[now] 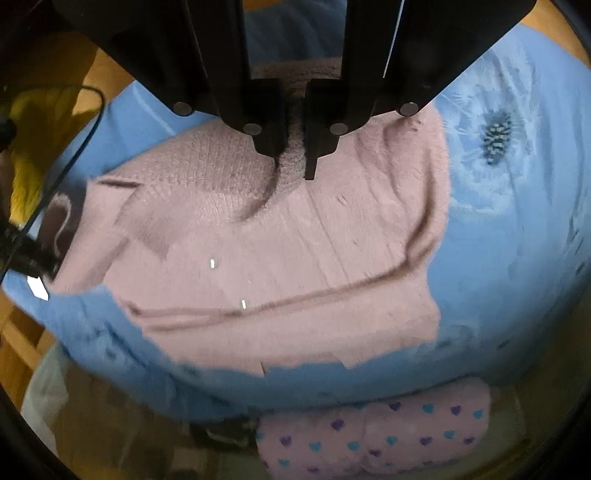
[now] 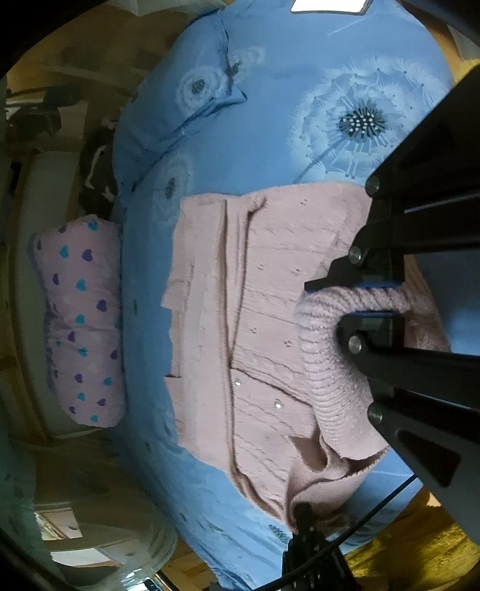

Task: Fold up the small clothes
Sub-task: 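Grasp the hem with the left gripper while the right gripper holds it up, then fold the hem over toward the collar with both grippers and release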

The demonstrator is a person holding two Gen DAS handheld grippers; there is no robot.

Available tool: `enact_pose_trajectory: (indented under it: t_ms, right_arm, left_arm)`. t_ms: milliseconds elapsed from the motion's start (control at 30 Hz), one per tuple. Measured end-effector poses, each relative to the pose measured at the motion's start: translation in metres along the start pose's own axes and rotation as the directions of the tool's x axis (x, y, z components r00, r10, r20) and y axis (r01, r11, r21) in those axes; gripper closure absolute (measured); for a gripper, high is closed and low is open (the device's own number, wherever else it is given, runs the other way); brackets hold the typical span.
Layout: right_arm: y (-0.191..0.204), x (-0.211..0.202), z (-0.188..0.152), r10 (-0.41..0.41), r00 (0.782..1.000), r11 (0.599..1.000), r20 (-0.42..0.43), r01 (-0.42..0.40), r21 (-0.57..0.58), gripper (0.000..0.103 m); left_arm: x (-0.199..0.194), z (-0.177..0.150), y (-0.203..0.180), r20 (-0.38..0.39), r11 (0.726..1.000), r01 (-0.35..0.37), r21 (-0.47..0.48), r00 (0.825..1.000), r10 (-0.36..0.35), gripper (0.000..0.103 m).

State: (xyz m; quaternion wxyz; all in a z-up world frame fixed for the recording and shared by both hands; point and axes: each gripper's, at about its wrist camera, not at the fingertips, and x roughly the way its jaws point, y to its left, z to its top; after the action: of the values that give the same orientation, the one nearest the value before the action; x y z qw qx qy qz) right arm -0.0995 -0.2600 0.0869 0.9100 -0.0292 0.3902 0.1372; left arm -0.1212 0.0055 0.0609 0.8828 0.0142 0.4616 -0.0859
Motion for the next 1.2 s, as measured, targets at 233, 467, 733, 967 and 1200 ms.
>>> enact_pose_trajectory:
  t_ms: [233, 467, 733, 967, 1200]
  right_arm:
    - [0.002, -0.011, 0.018, -0.028, 0.997, 1.0, 0.071, 0.029, -0.012, 0.095]
    - [0.002, -0.01, 0.057, -0.062, 0.988, 0.997, 0.14, 0.067, -0.029, 0.095]
    - [-0.002, 0.008, 0.116, -0.102, 0.972, 0.994, 0.214, 0.108, -0.018, 0.095]
    - [-0.003, 0.054, 0.15, -0.144, 0.966, 0.988, 0.214, 0.152, -0.025, 0.095]
    - [-0.011, 0.126, 0.17, -0.159, 0.977, 0.986, 0.14, 0.165, -0.031, 0.095]
  left_arm:
    - [-0.039, 0.035, 0.006, 0.203, 0.995, -0.093, -0.04, 0.974, 0.099, 0.103]
    - [-0.05, 0.077, 0.011, 0.315, 0.986, -0.148, -0.074, 0.935, 0.164, 0.103]
    - [-0.04, 0.13, 0.025, 0.388, 0.976, -0.184, -0.114, 0.896, 0.214, 0.103]
    - [0.001, 0.169, 0.046, 0.372, 0.965, -0.207, -0.161, 0.893, 0.254, 0.103]
    - [0.071, 0.19, 0.071, 0.291, 0.948, -0.249, -0.2, 0.908, 0.3, 0.103]
